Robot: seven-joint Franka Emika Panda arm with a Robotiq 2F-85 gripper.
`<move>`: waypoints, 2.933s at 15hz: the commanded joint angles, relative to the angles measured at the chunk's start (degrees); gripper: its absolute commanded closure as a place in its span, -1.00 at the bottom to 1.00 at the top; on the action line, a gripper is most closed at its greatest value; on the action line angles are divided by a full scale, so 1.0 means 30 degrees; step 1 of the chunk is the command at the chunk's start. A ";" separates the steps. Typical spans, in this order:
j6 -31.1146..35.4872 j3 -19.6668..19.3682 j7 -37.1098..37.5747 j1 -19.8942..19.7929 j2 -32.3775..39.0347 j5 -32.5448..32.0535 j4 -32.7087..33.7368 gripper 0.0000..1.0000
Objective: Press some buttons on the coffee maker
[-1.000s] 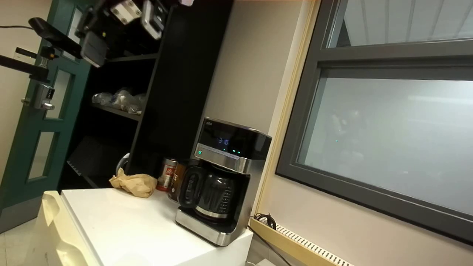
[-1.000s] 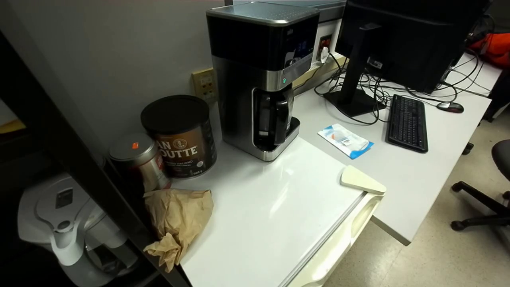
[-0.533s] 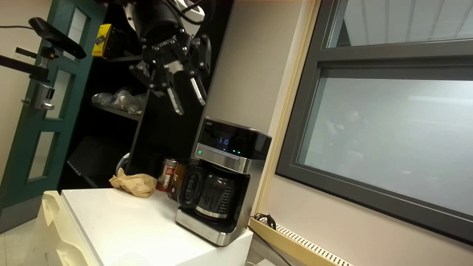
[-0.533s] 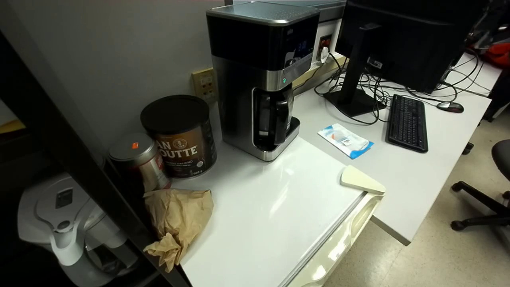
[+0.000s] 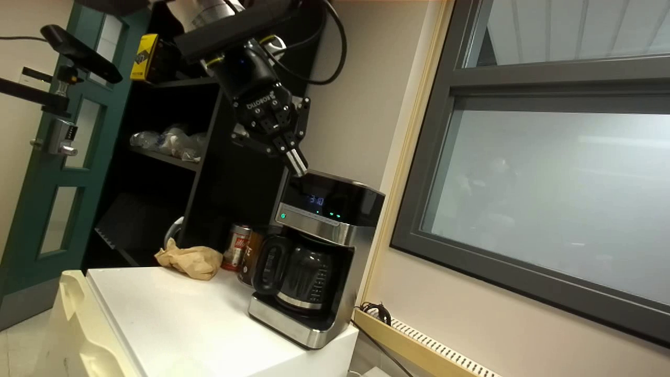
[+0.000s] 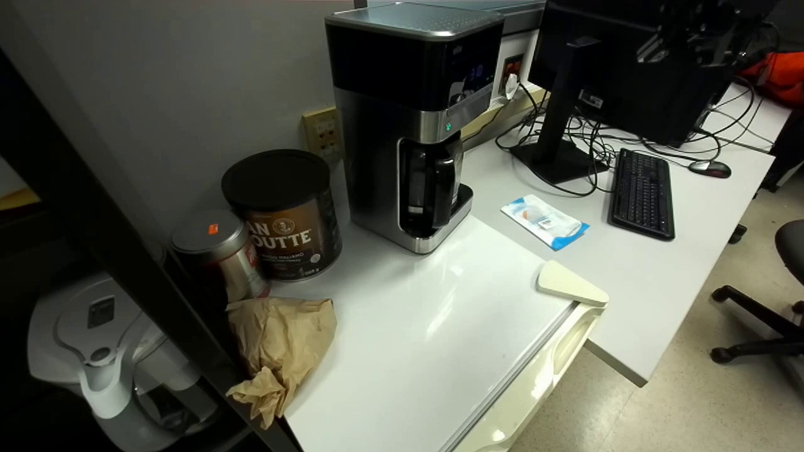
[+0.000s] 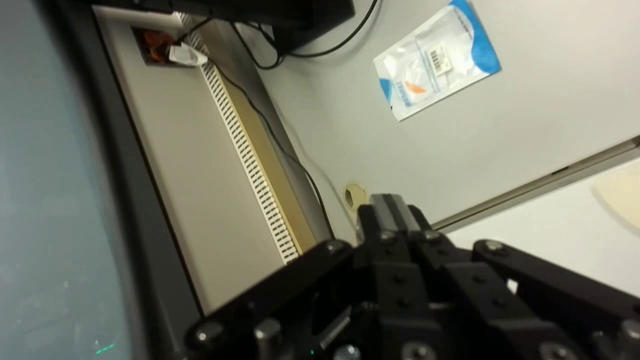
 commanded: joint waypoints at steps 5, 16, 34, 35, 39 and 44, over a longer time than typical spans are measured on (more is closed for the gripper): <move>0.3087 -0.0414 -0.0072 -0.0162 0.3272 -0.1636 0.3201 0.99; 0.3797 -0.0153 -0.0757 -0.0294 0.7822 -0.1207 0.8265 0.99; 0.3344 -0.0486 -0.5128 0.0360 1.1422 0.2831 1.3113 0.99; 0.3390 -0.0510 -0.5254 0.0363 1.1368 0.2955 1.3080 0.99; 0.3627 -0.0605 -0.5585 0.0343 1.0904 0.3227 1.2341 0.99; 0.4456 -0.0876 -0.5250 0.0352 1.0014 0.2692 1.0548 0.99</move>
